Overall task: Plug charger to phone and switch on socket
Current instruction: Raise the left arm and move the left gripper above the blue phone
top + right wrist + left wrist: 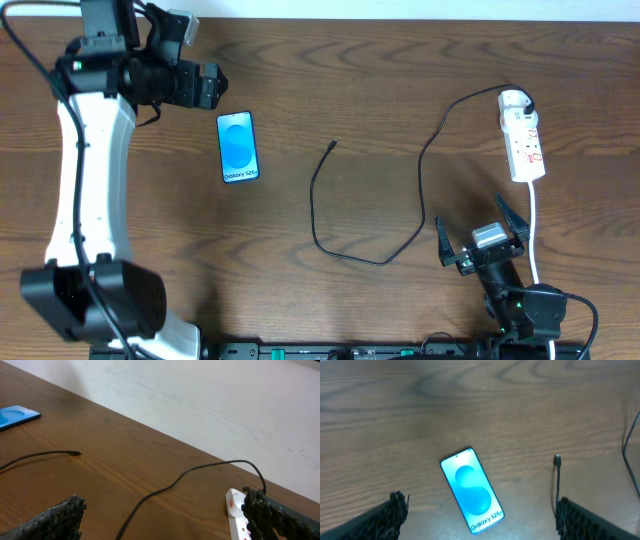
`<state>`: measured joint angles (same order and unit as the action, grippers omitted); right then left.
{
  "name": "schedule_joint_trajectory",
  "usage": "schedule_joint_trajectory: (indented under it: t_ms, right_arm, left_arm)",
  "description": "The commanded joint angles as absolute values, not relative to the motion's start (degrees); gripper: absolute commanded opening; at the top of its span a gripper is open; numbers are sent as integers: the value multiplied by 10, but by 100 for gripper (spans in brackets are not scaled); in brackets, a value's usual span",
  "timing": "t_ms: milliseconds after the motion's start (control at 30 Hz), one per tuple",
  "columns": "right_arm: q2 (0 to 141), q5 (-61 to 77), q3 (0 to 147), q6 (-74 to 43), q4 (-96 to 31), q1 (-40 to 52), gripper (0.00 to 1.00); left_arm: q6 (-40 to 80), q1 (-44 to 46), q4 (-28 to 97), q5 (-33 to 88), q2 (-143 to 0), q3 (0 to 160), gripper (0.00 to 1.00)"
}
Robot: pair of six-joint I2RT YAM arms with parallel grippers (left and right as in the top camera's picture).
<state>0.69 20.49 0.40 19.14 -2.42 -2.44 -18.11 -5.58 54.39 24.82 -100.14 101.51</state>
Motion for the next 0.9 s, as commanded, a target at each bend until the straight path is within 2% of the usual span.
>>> schedule_joint_trajectory:
  t_ms: [0,667,867]
  right_arm:
    - [3,198,3,198,-28,-20,99]
    - [3,198,3,198,-28,-20,99]
    - [3,198,3,198,-28,-20,99]
  left_arm:
    - [-211,-57,586,255,-1038,1066,96]
    - [-208,-56,616,255,-1049,1070,96]
    - [-174,-56,603,178,-1052,1070,96]
